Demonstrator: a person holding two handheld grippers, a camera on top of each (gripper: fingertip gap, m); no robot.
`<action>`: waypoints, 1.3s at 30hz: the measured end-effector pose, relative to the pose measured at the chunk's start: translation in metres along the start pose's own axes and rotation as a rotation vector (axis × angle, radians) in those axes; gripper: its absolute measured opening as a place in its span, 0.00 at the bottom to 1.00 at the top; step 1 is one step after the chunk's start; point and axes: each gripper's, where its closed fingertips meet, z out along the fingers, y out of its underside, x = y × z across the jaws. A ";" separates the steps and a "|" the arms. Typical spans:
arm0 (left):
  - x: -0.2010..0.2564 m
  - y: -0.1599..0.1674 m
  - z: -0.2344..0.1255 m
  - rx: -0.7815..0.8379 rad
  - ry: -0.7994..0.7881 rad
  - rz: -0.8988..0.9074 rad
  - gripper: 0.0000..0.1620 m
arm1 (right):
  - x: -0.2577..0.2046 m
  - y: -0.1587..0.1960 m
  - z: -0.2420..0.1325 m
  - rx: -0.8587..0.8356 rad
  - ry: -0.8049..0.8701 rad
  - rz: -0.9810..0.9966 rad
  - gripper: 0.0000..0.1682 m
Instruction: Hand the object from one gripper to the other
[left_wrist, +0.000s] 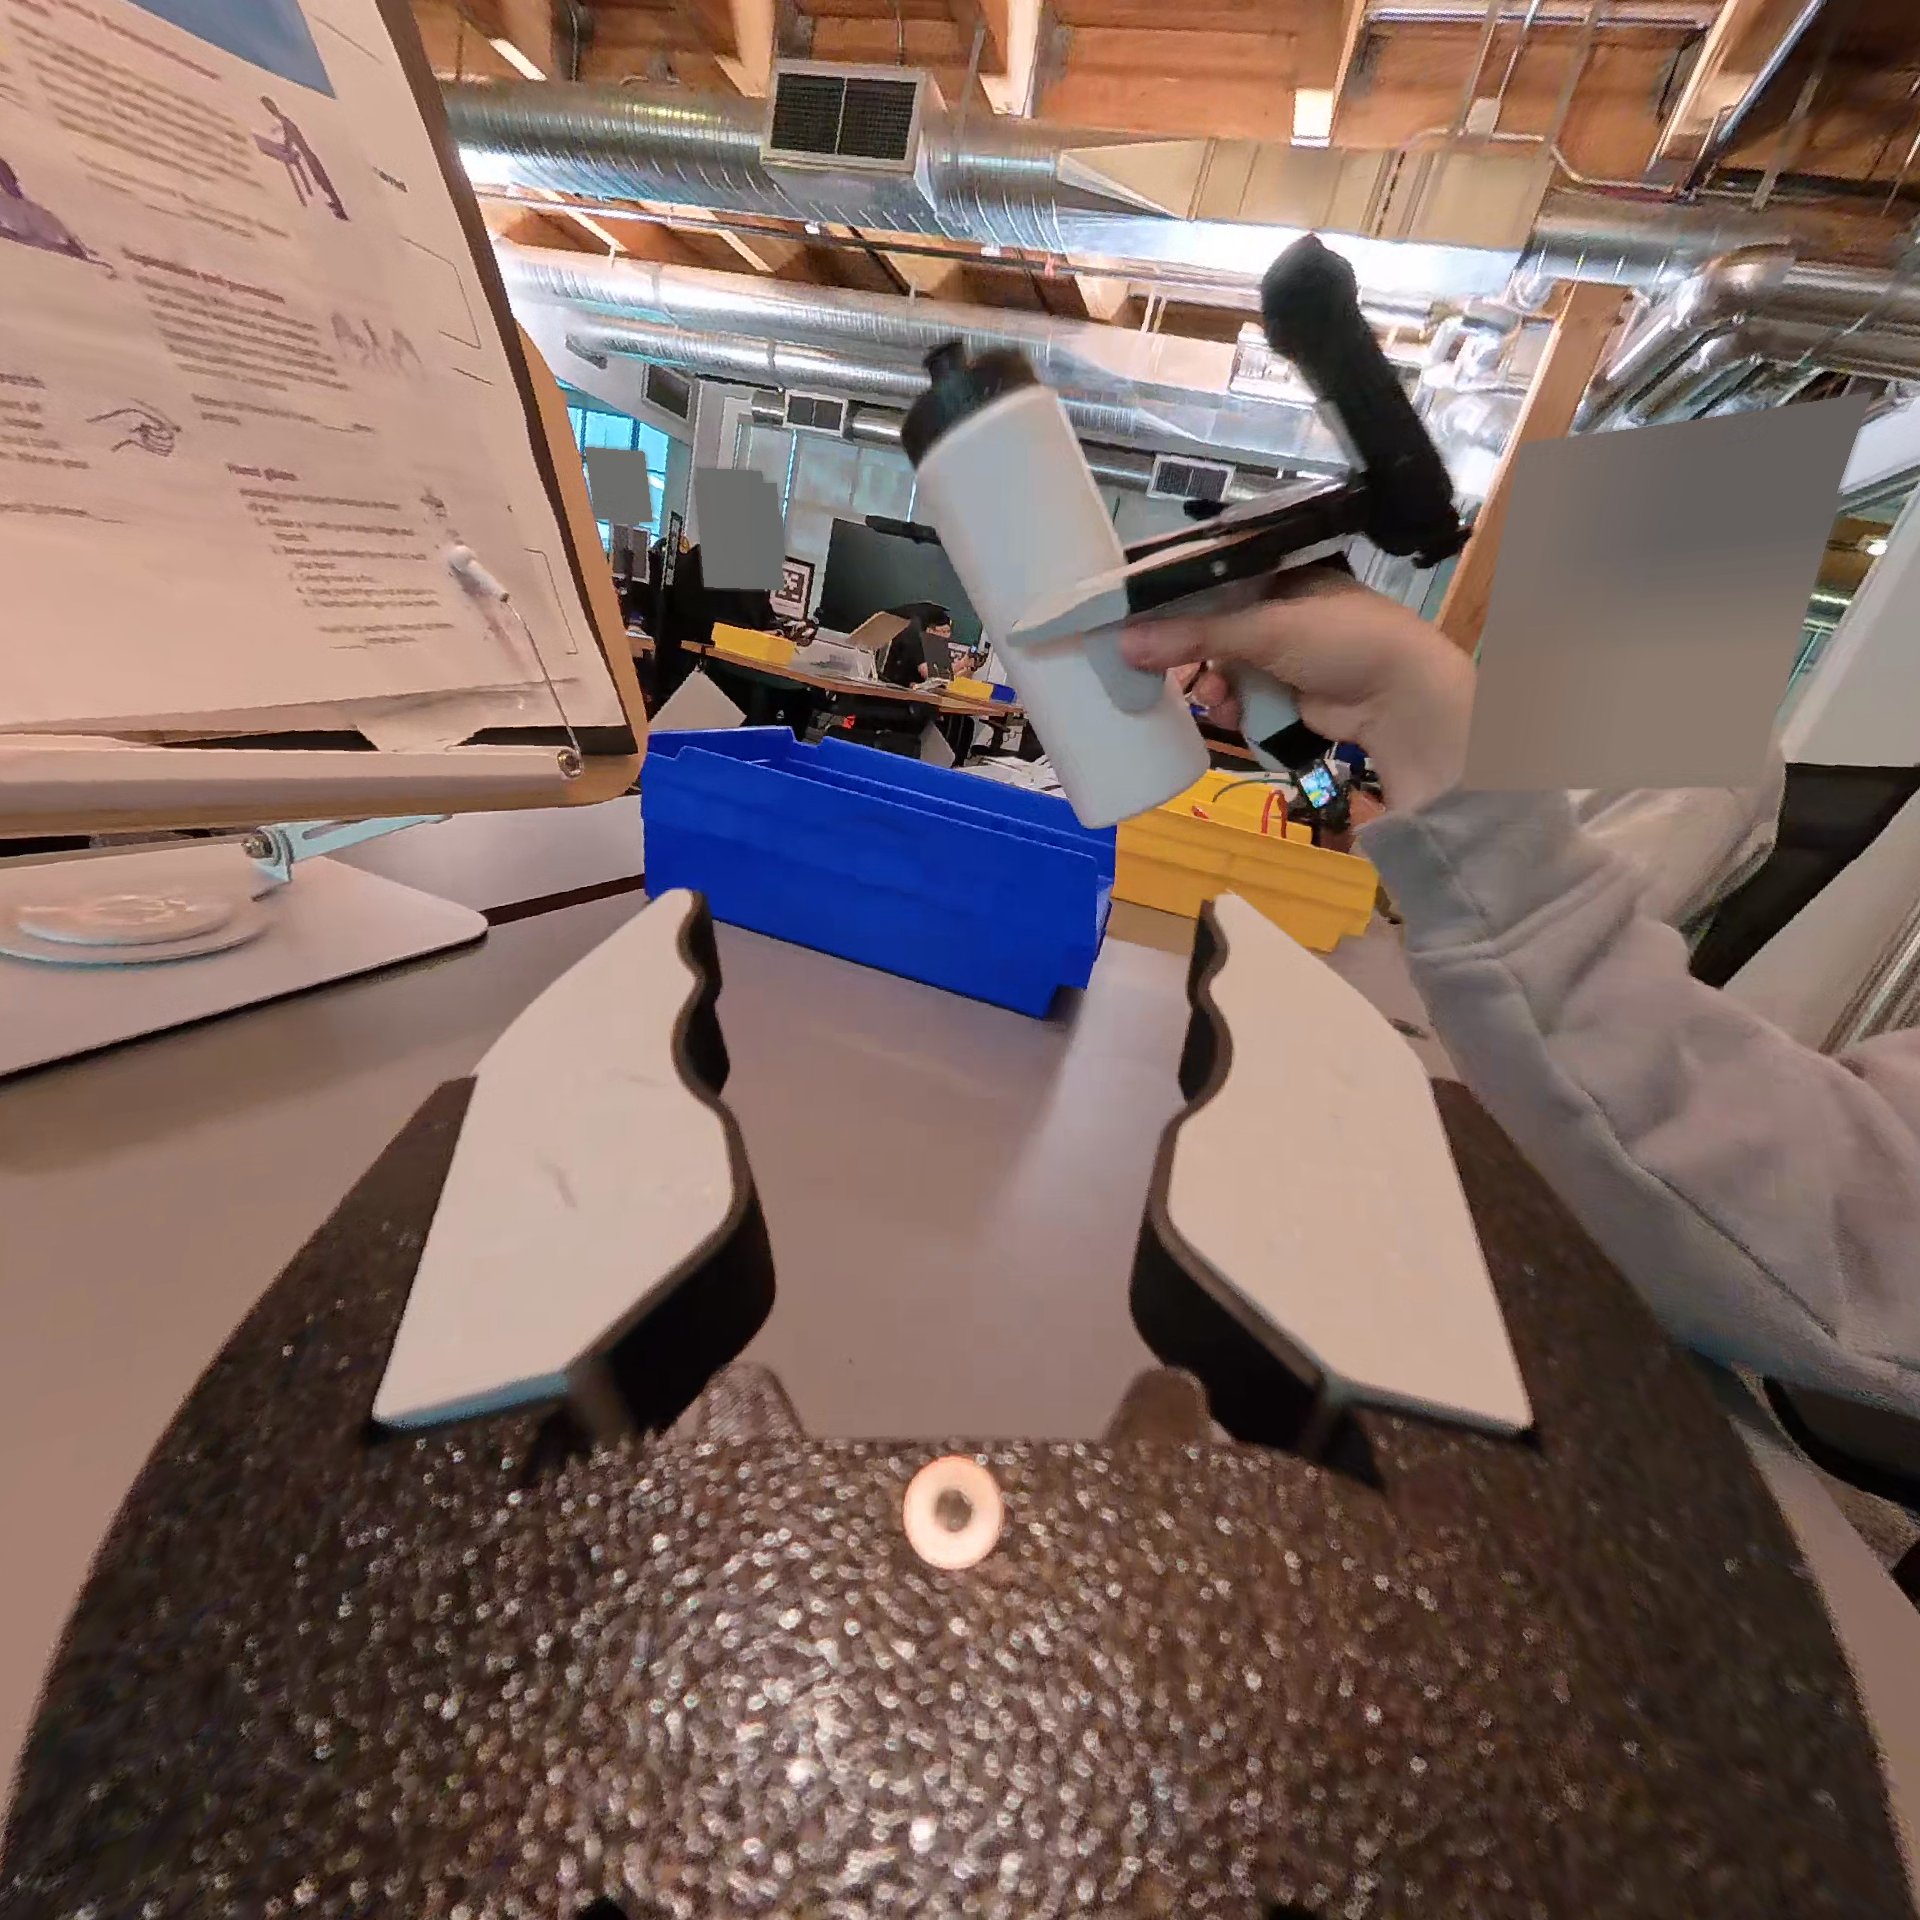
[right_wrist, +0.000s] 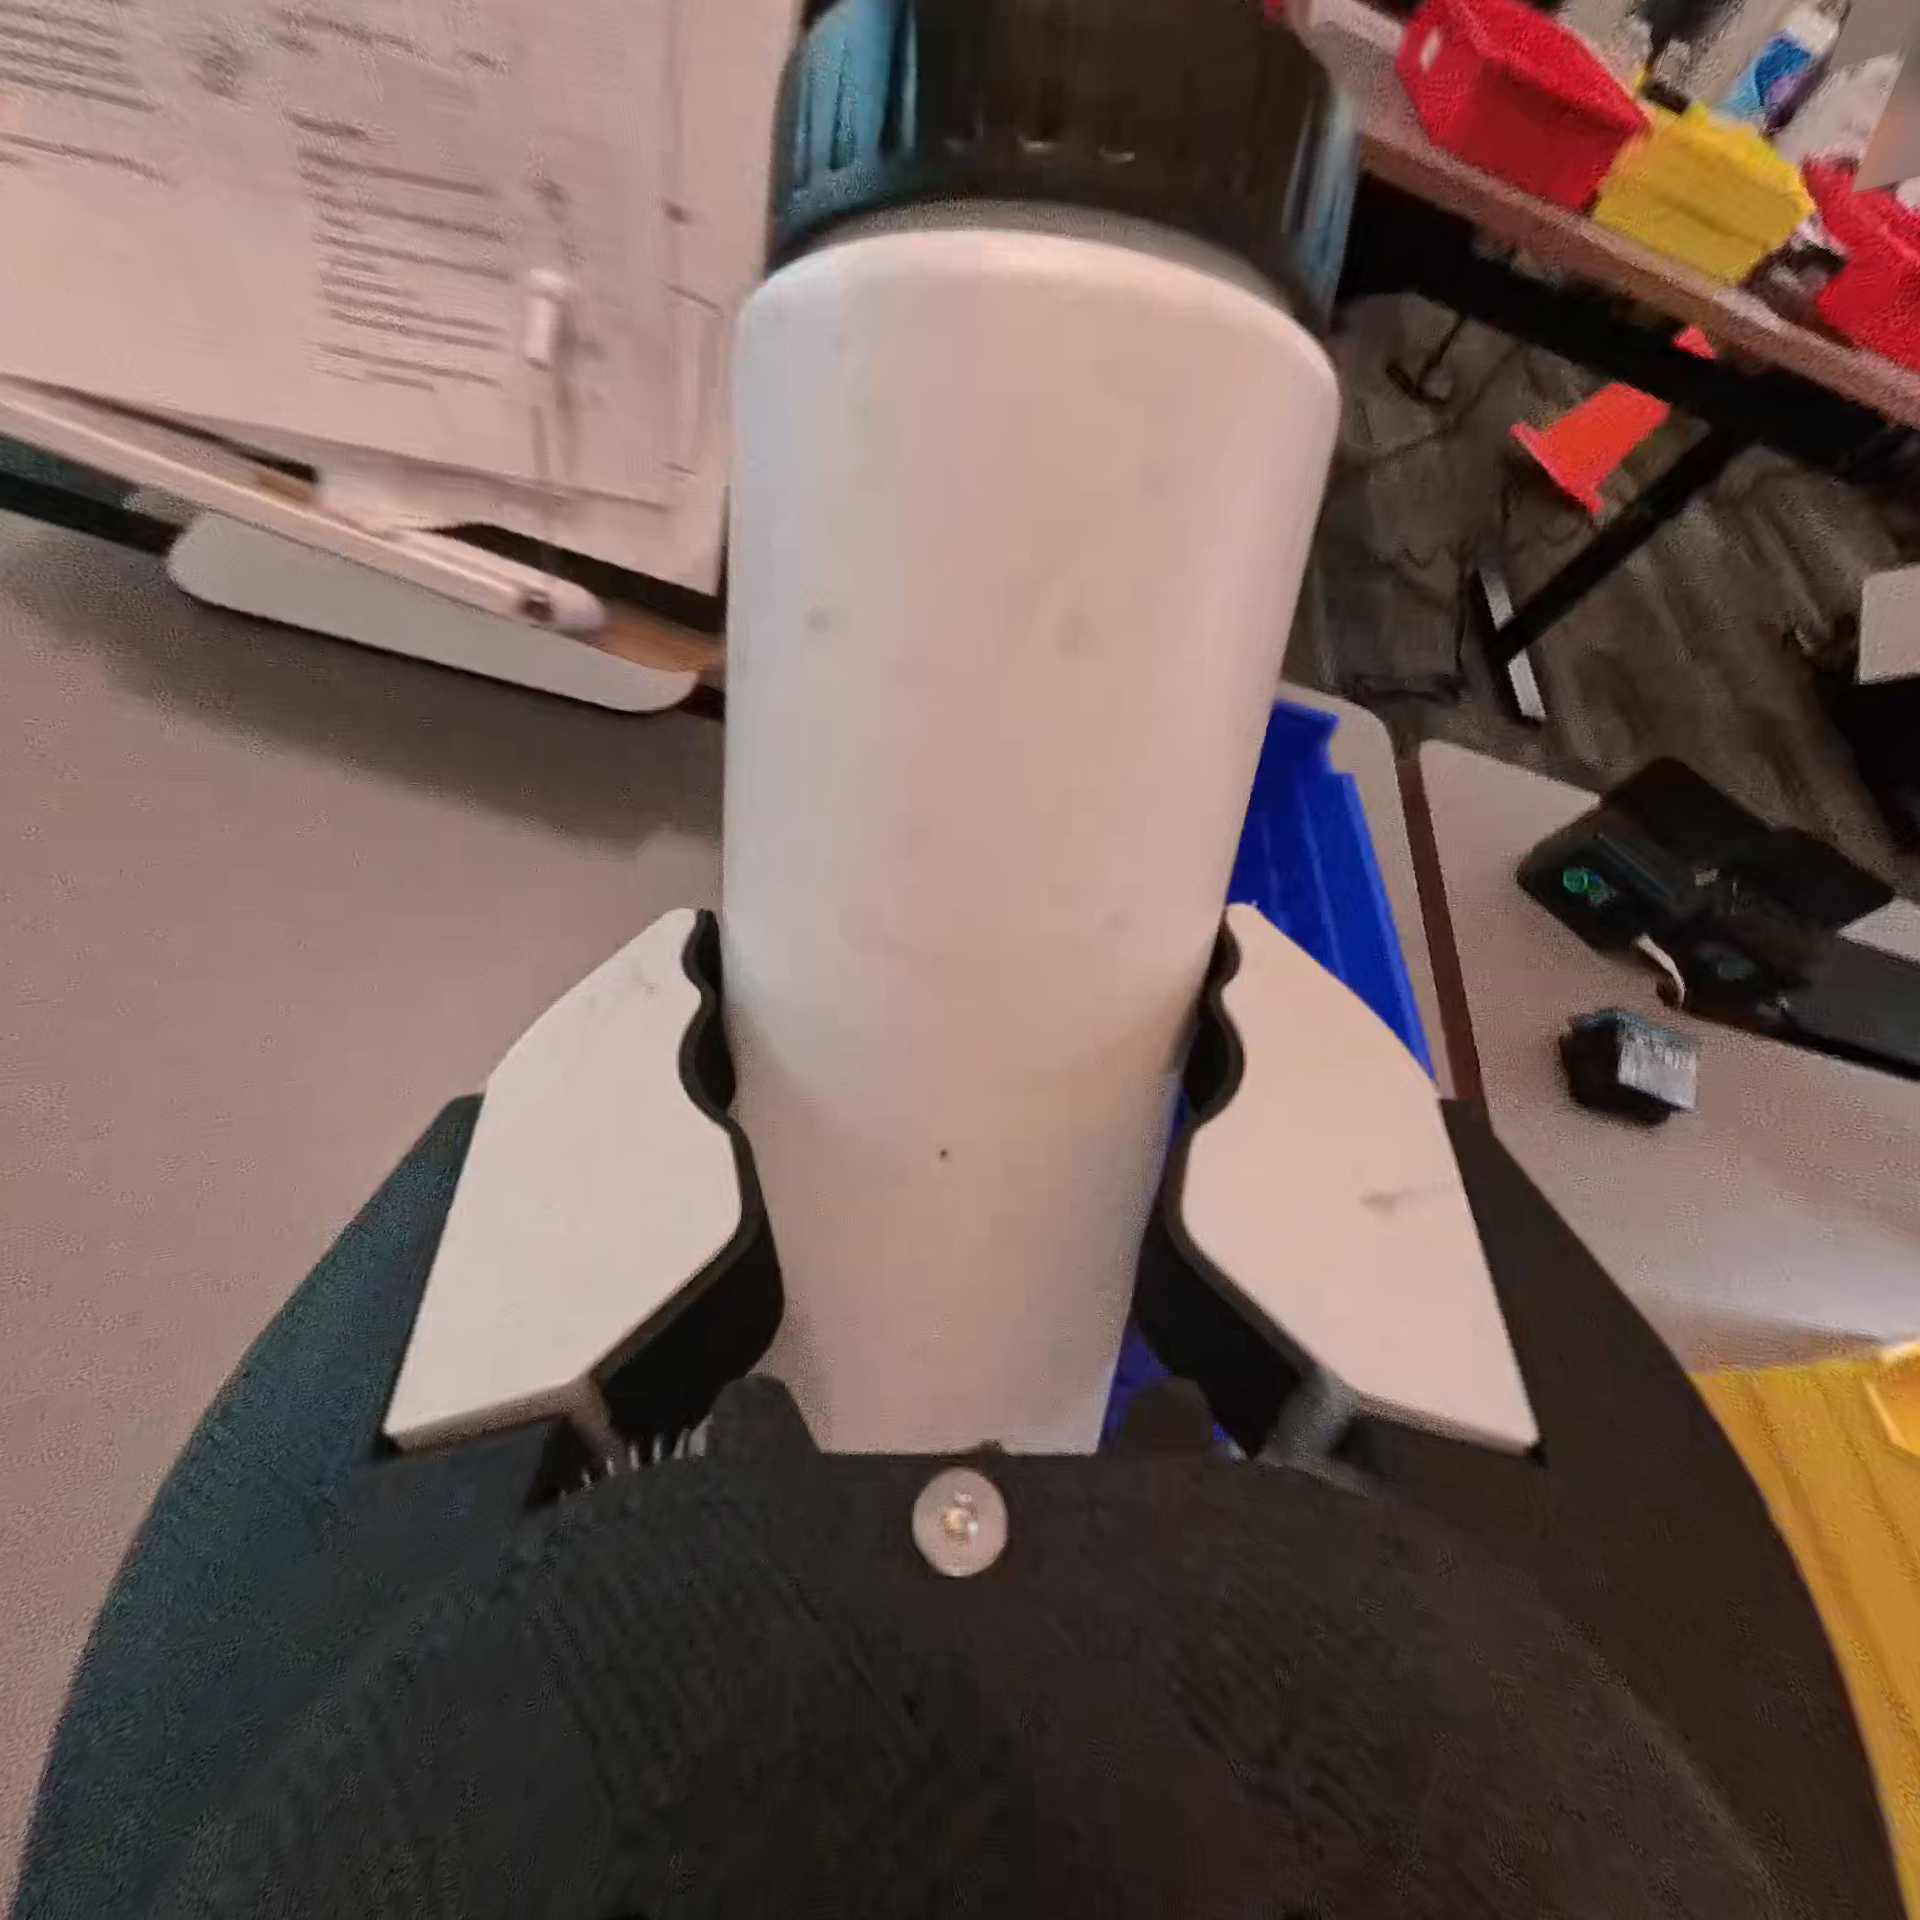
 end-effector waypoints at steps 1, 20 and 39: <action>0.001 0.001 0.001 -0.009 0.002 0.009 0.53 | 0.017 0.011 0.008 -0.026 0.015 0.039 0.52; 0.013 0.029 0.013 -0.139 0.038 0.058 0.51 | 0.024 0.070 0.090 -0.383 -0.159 0.064 0.50; -0.005 -0.022 -0.004 -0.021 -0.133 0.132 0.50 | -0.112 -0.035 -0.003 0.241 -0.330 -0.125 0.49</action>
